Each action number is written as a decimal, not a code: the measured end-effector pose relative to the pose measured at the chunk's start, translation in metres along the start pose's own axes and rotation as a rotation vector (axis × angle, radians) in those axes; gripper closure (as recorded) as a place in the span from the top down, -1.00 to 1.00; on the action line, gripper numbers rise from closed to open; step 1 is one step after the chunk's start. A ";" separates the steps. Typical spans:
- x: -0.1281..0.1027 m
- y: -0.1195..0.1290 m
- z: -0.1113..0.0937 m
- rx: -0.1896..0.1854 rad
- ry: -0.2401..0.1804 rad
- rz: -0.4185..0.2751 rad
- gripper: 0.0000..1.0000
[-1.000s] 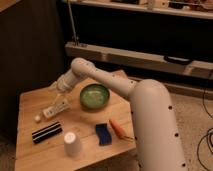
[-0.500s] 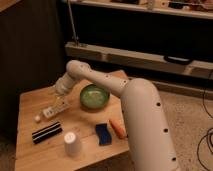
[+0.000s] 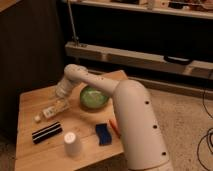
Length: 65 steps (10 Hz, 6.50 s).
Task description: Stand the bottle upright
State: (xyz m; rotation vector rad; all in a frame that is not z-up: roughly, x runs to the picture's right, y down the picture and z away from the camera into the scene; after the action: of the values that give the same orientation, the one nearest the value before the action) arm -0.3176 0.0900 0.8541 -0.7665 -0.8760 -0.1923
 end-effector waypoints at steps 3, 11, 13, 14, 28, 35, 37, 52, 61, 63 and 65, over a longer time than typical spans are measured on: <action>0.003 0.002 0.016 -0.023 0.027 0.003 0.30; 0.010 0.004 0.041 -0.069 0.078 0.016 0.30; 0.009 0.003 0.045 -0.085 0.096 0.021 0.27; 0.010 0.004 0.047 -0.101 0.103 0.029 0.12; -0.032 0.041 -0.084 0.211 -0.483 0.171 -1.00; -0.017 0.067 -0.102 0.301 -0.617 0.225 -1.00; -0.016 0.074 -0.101 0.276 -0.576 0.246 -1.00; 0.085 0.122 -0.095 0.113 0.123 0.530 -0.93; 0.080 0.136 -0.076 0.120 -0.107 0.530 0.60; 0.072 0.140 -0.073 0.103 -0.100 0.545 0.60; 0.066 0.141 -0.071 0.081 -0.072 0.552 0.60</action>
State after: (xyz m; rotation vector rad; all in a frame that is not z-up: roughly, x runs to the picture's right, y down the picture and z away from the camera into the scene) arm -0.1679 0.1540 0.8017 -0.9139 -0.7047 0.3587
